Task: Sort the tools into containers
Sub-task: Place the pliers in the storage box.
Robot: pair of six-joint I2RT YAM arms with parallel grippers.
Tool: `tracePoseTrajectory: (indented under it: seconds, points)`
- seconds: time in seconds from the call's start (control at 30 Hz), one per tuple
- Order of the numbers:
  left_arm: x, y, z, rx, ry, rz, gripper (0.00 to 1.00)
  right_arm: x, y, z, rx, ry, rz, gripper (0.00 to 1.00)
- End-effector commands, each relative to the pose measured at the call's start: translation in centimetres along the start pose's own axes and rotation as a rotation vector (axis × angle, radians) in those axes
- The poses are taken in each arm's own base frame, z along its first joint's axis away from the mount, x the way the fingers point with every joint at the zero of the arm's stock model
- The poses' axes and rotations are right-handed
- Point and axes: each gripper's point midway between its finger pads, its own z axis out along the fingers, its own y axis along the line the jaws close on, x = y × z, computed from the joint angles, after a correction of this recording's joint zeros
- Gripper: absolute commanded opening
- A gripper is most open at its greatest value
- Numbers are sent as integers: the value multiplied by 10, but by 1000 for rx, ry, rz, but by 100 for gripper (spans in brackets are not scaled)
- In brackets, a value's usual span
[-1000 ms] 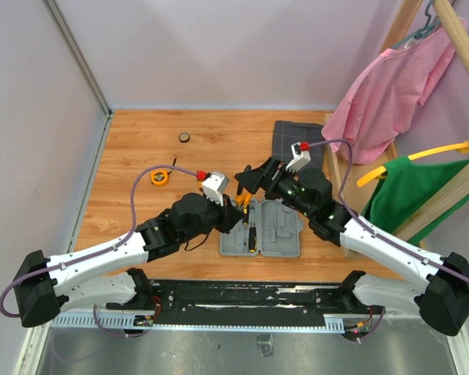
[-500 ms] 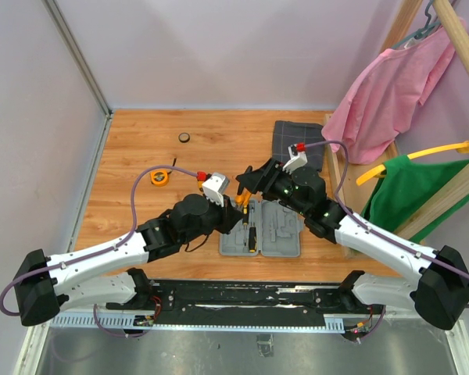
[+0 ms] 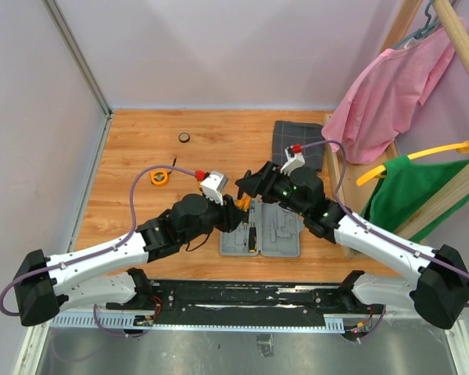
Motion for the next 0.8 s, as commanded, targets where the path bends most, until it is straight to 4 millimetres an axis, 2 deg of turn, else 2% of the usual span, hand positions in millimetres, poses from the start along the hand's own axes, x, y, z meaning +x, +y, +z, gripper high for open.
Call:
tracePoseTrajectory:
  seconds: [0.0, 0.13, 0.43, 0.6, 0.77]
  points:
    - [-21, -10, -3, 31, -89, -47, 43, 14, 10, -2, -33, 49, -34, 1]
    - [-16, -10, -5, 44, -84, -60, 54, 13, 9, -1, -28, 46, -33, 1]
    - [-8, -8, -7, 50, -72, -58, 69, 8, -5, -5, 38, 15, -68, 0]
    - [-5, 5, -16, 1, -80, -70, 77, 7, -21, -8, 107, 9, -102, 1]
    - [-5, 30, -32, -108, -111, -102, 79, 20, -39, -8, 188, 72, -126, 1]
